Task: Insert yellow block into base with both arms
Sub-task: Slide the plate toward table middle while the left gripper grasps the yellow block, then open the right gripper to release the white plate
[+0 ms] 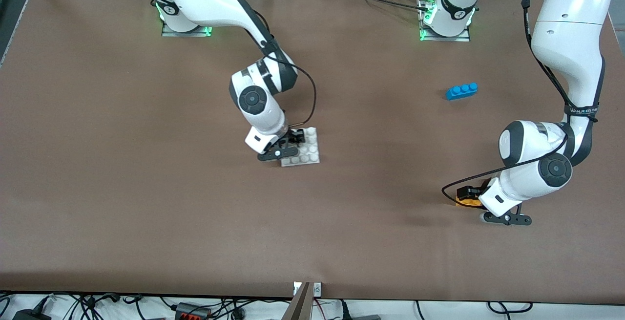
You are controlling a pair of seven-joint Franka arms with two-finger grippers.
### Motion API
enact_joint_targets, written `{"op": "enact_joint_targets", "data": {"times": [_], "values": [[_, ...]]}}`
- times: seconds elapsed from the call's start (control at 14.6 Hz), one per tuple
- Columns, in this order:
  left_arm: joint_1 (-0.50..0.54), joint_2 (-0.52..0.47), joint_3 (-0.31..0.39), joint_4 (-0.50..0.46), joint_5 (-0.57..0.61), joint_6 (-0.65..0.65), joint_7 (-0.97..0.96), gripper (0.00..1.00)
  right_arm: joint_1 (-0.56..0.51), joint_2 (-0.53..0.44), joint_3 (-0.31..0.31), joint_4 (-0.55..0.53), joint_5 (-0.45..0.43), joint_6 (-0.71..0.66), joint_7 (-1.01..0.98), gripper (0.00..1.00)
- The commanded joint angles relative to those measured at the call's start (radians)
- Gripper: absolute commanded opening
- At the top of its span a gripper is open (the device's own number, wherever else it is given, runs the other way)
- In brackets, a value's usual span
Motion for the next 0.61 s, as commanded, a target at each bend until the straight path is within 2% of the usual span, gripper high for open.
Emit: {"op": "enact_joint_targets", "data": {"times": [0.0,0.27,0.48,0.55], "values": [[0.008,0.028,-0.004,0.027,0.016,0.006,-0.003,1.0,0.014,0.161,0.052,0.146,0.062,0.014,0.012,0.42],[0.005,0.043,-0.002,0.024,0.021,0.071,-0.006,1.0,0.023,0.201,0.095,0.203,0.06,0.017,0.013,0.42],[0.006,0.052,-0.004,0.025,0.019,0.074,-0.005,1.0,0.025,0.192,0.095,0.218,0.062,0.012,0.015,0.45],[0.005,0.057,-0.004,0.025,0.021,0.081,-0.005,1.0,0.023,0.18,0.095,0.218,0.062,0.012,0.016,0.63]]}}
